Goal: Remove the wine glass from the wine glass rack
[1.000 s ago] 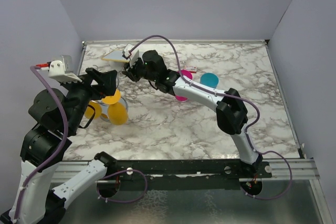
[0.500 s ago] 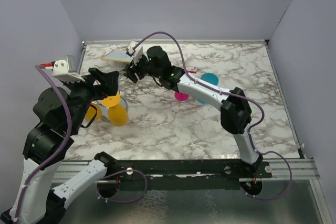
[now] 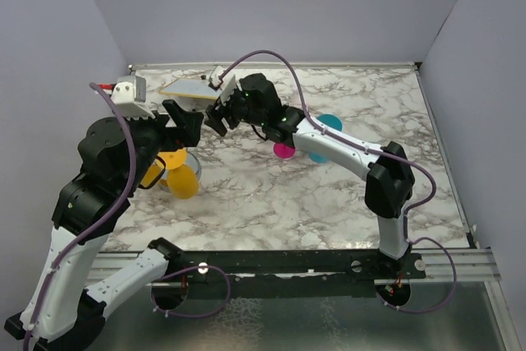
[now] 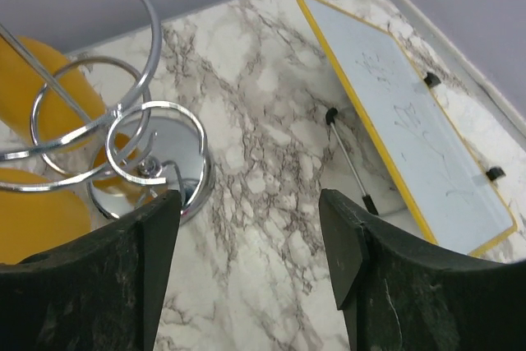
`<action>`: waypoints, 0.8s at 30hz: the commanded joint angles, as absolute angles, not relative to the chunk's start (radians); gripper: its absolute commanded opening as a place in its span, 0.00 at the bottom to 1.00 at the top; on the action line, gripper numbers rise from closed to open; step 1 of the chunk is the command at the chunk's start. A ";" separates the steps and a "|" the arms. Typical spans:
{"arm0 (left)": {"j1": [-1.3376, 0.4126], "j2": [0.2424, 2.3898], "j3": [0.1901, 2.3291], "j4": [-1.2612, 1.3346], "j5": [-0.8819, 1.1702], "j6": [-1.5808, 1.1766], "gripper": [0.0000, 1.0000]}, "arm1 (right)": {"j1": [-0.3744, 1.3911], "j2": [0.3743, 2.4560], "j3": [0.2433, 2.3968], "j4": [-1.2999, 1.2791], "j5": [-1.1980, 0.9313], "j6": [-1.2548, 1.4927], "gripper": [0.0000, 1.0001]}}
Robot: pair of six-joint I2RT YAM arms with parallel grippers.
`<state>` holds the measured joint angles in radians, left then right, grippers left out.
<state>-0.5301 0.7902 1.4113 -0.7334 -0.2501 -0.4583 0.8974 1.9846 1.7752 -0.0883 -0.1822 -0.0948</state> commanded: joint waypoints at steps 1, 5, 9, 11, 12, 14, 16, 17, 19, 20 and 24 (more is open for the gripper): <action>-0.525 0.836 1.462 -0.809 -0.181 -0.465 0.86 | 0.895 1.885 1.689 -0.115 -0.153 -0.075 0.69; -0.525 0.903 1.535 -0.944 -0.132 -0.456 0.90 | 0.885 1.785 1.578 -0.133 -0.109 -0.024 0.70; -0.525 0.962 1.577 -1.071 -0.109 -0.436 0.94 | 0.849 1.668 1.464 -0.134 -0.090 0.035 0.73; -0.525 0.986 1.596 -1.124 -0.105 -0.426 0.94 | 0.833 1.613 1.426 -0.140 -0.096 0.047 0.73; -0.525 1.001 1.608 -1.153 -0.108 -0.422 0.93 | 0.829 1.587 1.412 -0.144 -0.097 0.047 0.73; -0.525 1.025 1.635 -1.210 -0.115 -0.413 0.88 | 0.826 1.527 1.384 -0.154 -0.092 0.045 0.73; -0.525 1.047 1.662 -1.269 -0.148 -0.406 0.84 | 0.825 1.477 1.355 -0.154 -0.070 0.052 0.74; -0.525 1.054 1.673 -1.295 -0.165 -0.402 0.82 | 0.824 1.452 1.340 -0.151 -0.061 0.060 0.74; -0.525 1.065 1.698 -1.344 -0.208 -0.402 0.81 | 0.824 1.406 1.307 -0.140 -0.058 0.076 0.75; -0.525 1.072 1.710 -1.370 -0.239 -0.402 0.80 | 0.824 1.387 1.290 -0.133 -0.059 0.081 0.75; -0.525 1.083 1.696 -1.440 -0.317 -0.388 0.73 | 0.824 1.321 1.231 -0.117 -0.057 0.085 0.75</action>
<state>-0.5301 1.0836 1.6905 -1.3144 -0.2054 -0.4122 0.8188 1.3720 1.2839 -0.1425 -0.0898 0.0608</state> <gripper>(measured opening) 0.752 0.748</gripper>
